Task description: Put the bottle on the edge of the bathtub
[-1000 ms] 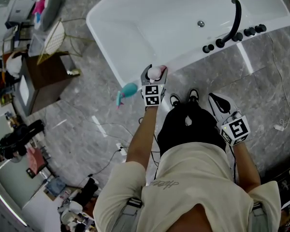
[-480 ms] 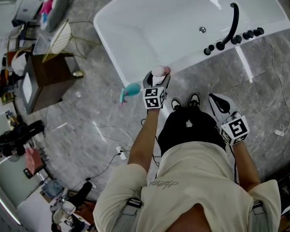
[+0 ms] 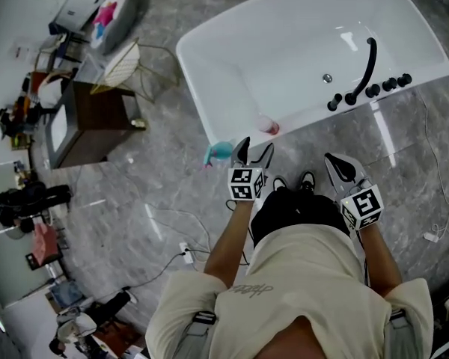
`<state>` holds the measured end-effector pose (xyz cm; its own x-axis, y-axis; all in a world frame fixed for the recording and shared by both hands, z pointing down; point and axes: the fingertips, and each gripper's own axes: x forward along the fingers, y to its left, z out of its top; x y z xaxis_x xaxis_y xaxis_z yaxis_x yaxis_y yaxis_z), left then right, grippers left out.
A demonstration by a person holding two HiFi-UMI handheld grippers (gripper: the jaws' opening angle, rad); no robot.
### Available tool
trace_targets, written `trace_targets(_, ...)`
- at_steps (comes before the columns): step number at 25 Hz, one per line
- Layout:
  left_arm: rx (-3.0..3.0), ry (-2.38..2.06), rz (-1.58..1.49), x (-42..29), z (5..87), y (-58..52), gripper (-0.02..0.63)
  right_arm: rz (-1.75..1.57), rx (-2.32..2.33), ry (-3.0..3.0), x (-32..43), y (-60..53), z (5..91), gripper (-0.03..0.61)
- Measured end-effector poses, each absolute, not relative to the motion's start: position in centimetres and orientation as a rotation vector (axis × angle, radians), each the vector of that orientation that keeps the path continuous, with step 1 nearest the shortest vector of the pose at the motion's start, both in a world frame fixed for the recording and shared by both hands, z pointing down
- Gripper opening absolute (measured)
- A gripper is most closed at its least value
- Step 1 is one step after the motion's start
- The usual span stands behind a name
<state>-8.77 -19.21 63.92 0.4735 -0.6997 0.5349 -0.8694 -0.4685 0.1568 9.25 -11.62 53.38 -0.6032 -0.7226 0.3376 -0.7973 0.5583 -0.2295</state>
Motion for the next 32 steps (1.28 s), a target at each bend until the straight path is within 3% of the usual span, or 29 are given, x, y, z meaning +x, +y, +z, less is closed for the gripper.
trace_targets(9,2.406,-1.441,0.414,-10.5,52.6,-18.1,0.269,0.389,1.220,-2.658,7.5,-13.8,49.8,0.000)
trace_targets(12,2.415,-1.482,0.366,-12.3,49.5,-17.6,0.160,0.337,1.206,-2.681,6.2,-14.5,47.7,0.000)
trace_targets(17,2.449,-1.540,0.324,-13.8,45.5,-17.9,0.058,0.164,1.168,-2.711,4.3,-16.1,44.0,0.000)
trace_targets(22,2.478,-1.590,0.276,-14.7,43.0,-19.2,0.019,0.077,1.143,-2.754,2.7,-17.6,40.2,0.000)
trace_targets(32,2.540,-1.684,0.227,-15.7,37.7,-20.5,0.016,-0.050,1.233,-2.792,2.7,-19.0,34.8,0.000)
